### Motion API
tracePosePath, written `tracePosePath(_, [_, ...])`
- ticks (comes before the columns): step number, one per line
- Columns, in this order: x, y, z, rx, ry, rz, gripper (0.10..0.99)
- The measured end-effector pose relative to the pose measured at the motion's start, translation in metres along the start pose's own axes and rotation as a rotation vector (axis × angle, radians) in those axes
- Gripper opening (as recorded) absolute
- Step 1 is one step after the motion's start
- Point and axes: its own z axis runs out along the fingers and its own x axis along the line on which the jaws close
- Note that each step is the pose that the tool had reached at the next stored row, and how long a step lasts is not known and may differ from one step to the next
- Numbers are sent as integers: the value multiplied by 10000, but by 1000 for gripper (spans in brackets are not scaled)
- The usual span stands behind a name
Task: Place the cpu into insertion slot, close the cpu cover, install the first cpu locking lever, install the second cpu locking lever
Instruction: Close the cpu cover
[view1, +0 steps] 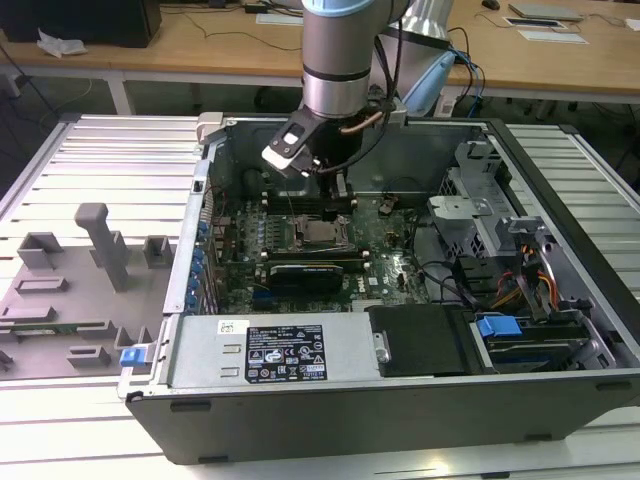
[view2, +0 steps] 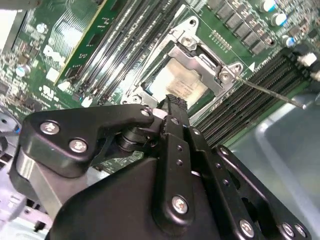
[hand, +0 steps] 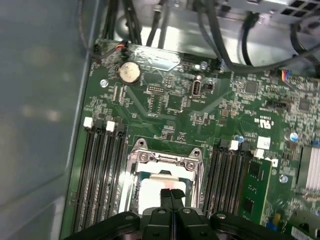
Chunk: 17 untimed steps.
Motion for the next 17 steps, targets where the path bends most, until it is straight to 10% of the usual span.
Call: tracePosePath(17, [0,0,0,-43,-278,-3625,106])
